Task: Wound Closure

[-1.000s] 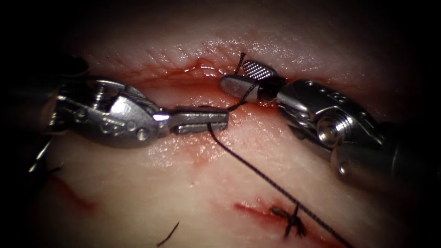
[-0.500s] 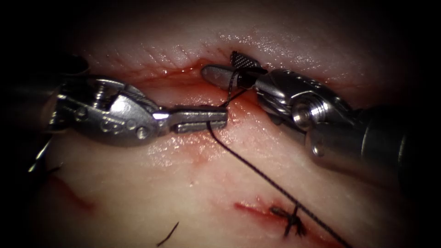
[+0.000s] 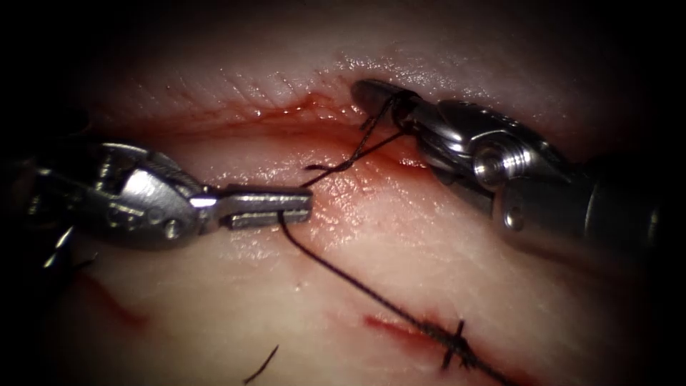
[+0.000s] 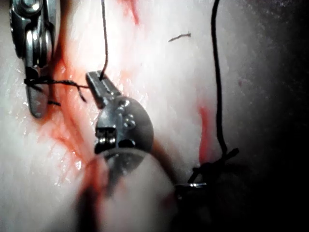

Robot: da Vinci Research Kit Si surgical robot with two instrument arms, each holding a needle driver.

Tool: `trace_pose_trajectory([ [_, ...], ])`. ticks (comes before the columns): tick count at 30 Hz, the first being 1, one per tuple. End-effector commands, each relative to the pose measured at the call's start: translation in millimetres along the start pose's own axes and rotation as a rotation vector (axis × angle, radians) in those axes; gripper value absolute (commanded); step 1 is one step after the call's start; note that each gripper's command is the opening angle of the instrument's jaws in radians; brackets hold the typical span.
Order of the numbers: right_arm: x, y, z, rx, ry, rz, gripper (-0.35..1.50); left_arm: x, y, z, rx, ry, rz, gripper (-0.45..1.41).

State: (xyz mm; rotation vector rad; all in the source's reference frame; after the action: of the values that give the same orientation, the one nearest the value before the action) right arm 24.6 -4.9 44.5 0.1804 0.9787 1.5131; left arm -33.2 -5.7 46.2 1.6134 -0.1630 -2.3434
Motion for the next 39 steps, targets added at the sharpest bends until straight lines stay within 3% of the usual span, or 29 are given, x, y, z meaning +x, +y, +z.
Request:
trace_pose_trajectory([
  [1,0.3,-1.9,0.2,0.015,0.018,-0.039,-0.35,-0.5,-0.5,0.4,0.008,0.006,-0.009,-0.45],
  [7,0.4,-5.0,-1.4,0.023,0.063,-0.110,-0.35,-1.7,-3.9,-1.7,0.038,0.006,-0.066,-0.45],
  [15,-1.2,-5.5,-1.6,0.012,0.073,-0.143,-0.35,-3.3,-7.7,-3.1,0.050,-0.011,-0.114,-0.45],
  [28,-3.5,-8.3,-3.4,-0.002,0.096,-0.250,-0.35,-9.3,-14.3,-2.3,0.079,-0.065,-0.209,-0.45],
  [32,-4.2,-9.5,-4.1,-0.099,0.097,-0.331,-0.35,-11.0,-15.8,-1.9,0.097,-0.100,-0.221,-0.45],
  [39,-5.2,-9.9,-4.8,-0.121,0.079,-0.355,-0.35,-12.6,-19.8,-2.5,0.206,-0.101,-0.278,-0.45],
])
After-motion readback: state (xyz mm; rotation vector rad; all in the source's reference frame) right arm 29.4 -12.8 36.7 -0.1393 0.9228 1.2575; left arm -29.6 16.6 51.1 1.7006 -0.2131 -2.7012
